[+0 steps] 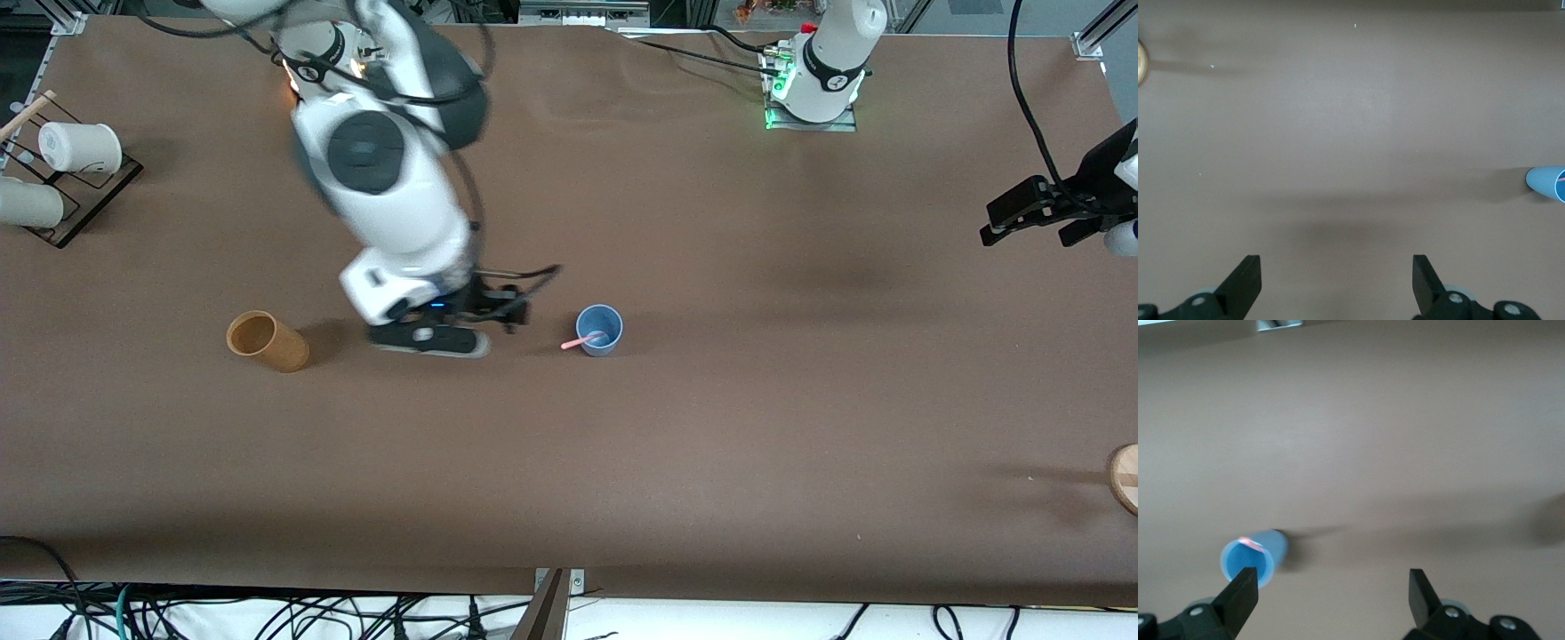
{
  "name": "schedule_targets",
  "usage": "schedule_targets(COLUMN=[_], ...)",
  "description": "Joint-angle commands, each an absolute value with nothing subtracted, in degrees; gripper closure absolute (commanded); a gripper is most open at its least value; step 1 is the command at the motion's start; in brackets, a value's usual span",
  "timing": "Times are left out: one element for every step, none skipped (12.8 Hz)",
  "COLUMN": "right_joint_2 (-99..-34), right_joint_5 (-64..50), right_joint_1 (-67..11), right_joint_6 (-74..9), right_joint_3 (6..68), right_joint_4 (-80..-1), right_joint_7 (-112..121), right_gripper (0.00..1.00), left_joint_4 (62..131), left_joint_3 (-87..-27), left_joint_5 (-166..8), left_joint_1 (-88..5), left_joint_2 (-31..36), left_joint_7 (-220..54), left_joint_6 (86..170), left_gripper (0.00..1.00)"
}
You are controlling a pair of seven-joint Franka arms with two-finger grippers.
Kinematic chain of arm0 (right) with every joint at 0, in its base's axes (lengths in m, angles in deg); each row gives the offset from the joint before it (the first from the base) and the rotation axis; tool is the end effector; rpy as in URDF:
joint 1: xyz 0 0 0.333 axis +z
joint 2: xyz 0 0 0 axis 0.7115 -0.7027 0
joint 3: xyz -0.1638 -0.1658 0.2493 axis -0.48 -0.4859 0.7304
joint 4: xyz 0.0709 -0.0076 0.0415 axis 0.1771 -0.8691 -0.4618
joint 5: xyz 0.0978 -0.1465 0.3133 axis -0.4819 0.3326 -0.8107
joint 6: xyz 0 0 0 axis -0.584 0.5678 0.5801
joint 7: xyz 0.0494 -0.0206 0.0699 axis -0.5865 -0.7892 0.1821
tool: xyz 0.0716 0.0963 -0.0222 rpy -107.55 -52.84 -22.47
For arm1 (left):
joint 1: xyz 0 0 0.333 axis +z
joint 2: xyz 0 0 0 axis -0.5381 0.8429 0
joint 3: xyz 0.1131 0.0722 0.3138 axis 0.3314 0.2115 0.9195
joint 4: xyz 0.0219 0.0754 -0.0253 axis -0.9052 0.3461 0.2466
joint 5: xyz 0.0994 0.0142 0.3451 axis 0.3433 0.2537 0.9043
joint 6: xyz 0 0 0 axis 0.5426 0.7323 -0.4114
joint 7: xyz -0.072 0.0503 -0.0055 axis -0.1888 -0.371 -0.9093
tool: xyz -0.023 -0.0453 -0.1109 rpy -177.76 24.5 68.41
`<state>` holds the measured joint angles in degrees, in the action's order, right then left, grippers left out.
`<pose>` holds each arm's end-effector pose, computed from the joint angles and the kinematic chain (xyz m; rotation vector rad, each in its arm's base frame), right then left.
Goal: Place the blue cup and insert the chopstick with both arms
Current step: 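Open the right gripper and draw it back from the blue cup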
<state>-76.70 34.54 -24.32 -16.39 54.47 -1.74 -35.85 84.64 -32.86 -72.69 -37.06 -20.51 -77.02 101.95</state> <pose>0.6233 0.3397 0.5218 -3.0506 0.1171 -0.0971 0.5376 0.0071 0.6326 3.1021 0.0574 0.0246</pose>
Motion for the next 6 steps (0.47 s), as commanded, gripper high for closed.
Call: schedule_targets(right_joint_2=[-63.6,-60.1,-57.3,-55.1,-53.4,-52.1], right_joint_5=[30.8,30.7,30.7,30.7,30.7,30.7], right_joint_1=[-33.0,-35.1,-36.0,-36.1,-36.1,-36.1], right_joint_6=[-14.2,-13.3,-11.9,-10.8,-9.6,-9.5], right_joint_3=[55.0,54.2,52.8,51.0,49.0,47.8], right_joint_4=[-16.8,-20.2,-22.7,-24.4,-26.1,-27.5], right_joint_7=[-21.2,-15.9,-11.9,-8.7,-5.8,-3.9], right_gripper=[0.0,0.0,0.0,0.0,0.0,0.0], left_joint_4=[85.2,85.2,85.1,85.2,85.1,85.1], left_joint_3=[-32.9,-32.9,-33.0,-33.0,-33.0,-33.0], left_joint_5=[-72.6,-72.6,-72.7,-72.8,-72.7,-72.7], left_joint_1=[-36.7,-37.0,-37.0,-37.0,-37.1,-37.1], left_joint_2=[-21.2,-21.0,-21.0,-21.0,-21.0,-21.0], left_joint_7=[-75.2,-75.0,-74.9,-74.8,-74.8,-74.8], left_joint_6=[101.6,101.6,101.6,101.6,101.6,101.6], left_gripper=[0.0,0.0,0.0,0.0,0.0,0.0])
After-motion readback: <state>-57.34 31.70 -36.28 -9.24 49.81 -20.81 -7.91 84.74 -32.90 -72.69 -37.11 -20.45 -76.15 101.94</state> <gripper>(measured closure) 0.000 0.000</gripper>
